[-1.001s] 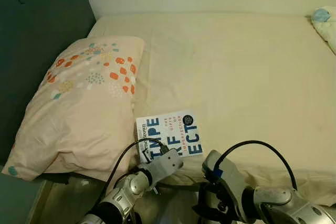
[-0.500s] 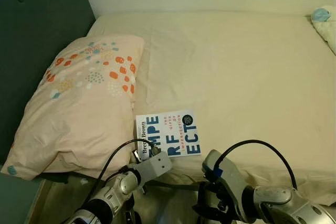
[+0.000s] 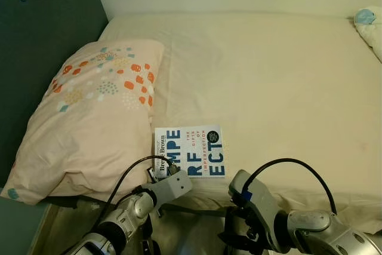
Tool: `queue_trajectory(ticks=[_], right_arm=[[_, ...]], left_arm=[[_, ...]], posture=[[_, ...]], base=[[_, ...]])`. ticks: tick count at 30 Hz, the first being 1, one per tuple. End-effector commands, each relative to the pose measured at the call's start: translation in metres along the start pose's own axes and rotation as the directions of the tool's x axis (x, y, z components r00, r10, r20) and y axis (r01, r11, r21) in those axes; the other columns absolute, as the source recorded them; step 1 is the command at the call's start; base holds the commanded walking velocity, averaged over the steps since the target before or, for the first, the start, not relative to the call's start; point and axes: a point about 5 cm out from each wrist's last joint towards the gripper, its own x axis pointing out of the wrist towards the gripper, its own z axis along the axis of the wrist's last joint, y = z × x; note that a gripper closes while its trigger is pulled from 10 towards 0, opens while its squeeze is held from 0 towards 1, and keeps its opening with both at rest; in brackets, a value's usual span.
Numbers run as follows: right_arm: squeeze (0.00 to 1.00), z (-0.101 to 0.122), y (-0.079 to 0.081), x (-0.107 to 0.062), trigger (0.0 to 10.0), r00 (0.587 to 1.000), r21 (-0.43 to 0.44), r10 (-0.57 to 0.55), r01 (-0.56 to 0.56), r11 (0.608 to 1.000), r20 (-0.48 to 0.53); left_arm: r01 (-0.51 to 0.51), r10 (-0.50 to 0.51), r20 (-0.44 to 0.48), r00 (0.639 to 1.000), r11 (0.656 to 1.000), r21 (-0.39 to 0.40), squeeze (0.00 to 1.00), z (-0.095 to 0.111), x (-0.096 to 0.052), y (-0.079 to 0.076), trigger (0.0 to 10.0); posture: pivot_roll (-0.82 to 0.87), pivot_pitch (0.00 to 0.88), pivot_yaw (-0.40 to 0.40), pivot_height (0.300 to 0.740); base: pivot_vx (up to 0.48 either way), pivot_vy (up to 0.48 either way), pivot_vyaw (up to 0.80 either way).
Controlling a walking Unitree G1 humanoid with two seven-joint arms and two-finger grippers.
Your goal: Clean up the room
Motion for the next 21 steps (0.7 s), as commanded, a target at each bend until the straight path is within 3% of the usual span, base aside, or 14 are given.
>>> queue_trajectory(ticks=[1, 18, 20, 21], right_arm=[[0.0, -0.003, 0.008, 0.002, 10.0, 0.999, 0.001, 0.039, -0.039, 0.999, -0.013], [0.0, -0.003, 0.007, 0.004, 10.0, 0.999, -0.009, 0.05, -0.051, 0.999, -0.021], [0.0, -0.002, 0.006, 0.008, 10.0, 0.998, -0.026, 0.056, -0.057, 0.998, -0.026], [0.0, -0.002, 0.006, 0.008, 10.0, 0.998, -0.026, 0.056, -0.057, 0.998, -0.026]], left_arm=[[0.007, -0.007, -0.045, 0.999, 1.0, 0.008, 0.0, -0.014, -0.005, -0.002, 0.0], [-0.003, 0.004, -0.056, 0.998, 1.0, 0.017, 0.0, -0.027, -0.012, 0.004, 0.0], [0.022, -0.022, 0.011, 1.0, 0.998, -0.06, 0.0, -0.034, -0.025, -0.001, 0.0], [0.022, -0.022, 0.011, 1.0, 0.998, -0.06, 0.0, -0.034, -0.025, -0.001, 0.0]], posture=[[-0.14, 0.327, 0.045, 0.603], [-0.14, 0.295, 0.039, 0.603], [-0.13, 0.257, 0.049, 0.603], [-0.13, 0.257, 0.049, 0.603]], base=[[0.0, 0.0, 0.0], [0.0, 0.0, 0.0], [0.0, 0.0, 0.0], [0.0, 0.0, 0.0]])
